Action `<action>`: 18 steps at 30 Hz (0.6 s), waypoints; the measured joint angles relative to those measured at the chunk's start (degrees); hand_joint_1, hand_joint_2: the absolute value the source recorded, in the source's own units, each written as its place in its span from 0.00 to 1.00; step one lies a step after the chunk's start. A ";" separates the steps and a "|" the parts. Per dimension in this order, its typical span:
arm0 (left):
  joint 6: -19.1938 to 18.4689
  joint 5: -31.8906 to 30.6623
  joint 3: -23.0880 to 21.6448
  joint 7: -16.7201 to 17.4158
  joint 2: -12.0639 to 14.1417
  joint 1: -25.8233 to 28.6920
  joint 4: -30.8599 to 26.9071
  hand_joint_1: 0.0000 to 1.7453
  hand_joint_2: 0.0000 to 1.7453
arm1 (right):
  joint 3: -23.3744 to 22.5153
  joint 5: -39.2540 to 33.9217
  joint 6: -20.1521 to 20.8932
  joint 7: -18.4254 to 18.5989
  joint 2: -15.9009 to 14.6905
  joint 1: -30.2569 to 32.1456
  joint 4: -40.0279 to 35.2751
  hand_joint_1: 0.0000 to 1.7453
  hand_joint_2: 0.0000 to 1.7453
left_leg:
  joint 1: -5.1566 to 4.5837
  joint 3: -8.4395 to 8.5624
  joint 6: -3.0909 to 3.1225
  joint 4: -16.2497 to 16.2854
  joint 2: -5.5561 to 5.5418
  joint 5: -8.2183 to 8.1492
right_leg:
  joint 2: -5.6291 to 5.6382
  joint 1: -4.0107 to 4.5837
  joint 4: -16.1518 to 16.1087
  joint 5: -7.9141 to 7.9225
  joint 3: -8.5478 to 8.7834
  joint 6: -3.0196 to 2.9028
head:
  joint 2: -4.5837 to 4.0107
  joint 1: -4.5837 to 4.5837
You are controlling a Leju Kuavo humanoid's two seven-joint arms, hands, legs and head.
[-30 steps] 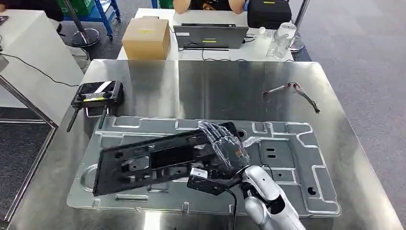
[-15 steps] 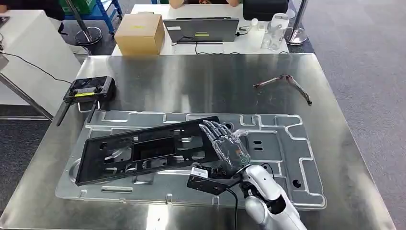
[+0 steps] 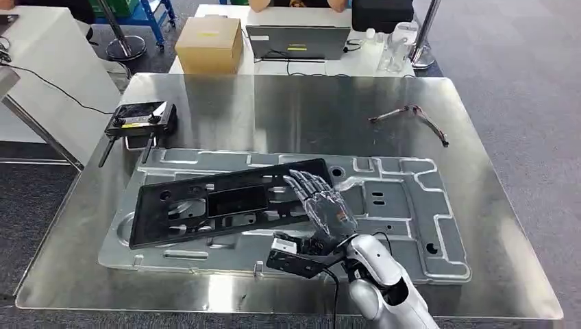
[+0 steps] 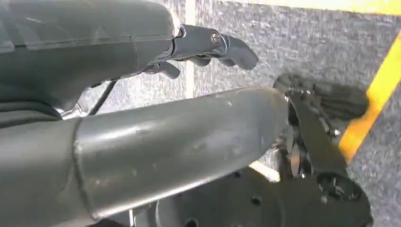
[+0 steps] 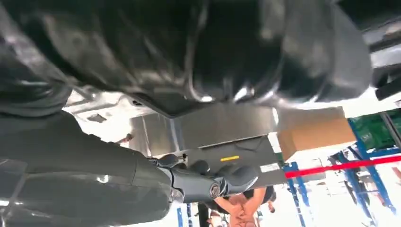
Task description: Take the parts from the cabinet and place them on the table.
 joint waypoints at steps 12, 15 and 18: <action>0.72 -0.04 0.07 -0.02 -0.07 0.04 0.00 0.00 0.00 | 0.00 -0.11 -0.04 0.00 -0.04 -0.06 -0.48 0.00 0.00 | -0.10 -6.32 -2.76 3.12 -0.14 1.99 | -0.35 0.22 -13.84 6.58 9.65 -2.81 | 0.00 -0.04; 0.70 0.06 0.07 -0.02 -0.15 0.04 0.00 0.00 0.00 | 0.00 -0.13 -0.04 0.02 0.02 -0.03 -0.57 0.00 0.00 | 0.35 -8.68 -3.78 14.06 -0.11 -8.63 | -0.48 0.23 -13.78 8.73 7.00 -3.46 | 0.02 -0.04; 0.68 0.22 0.07 -0.02 -0.15 -0.06 0.00 0.00 0.00 | 0.00 -0.15 -0.04 0.02 0.02 0.07 -0.57 0.00 0.00 | 0.55 -7.55 -4.23 20.19 -0.10 -7.29 | -0.68 0.18 -13.37 10.76 4.11 -3.16 | 0.02 -0.05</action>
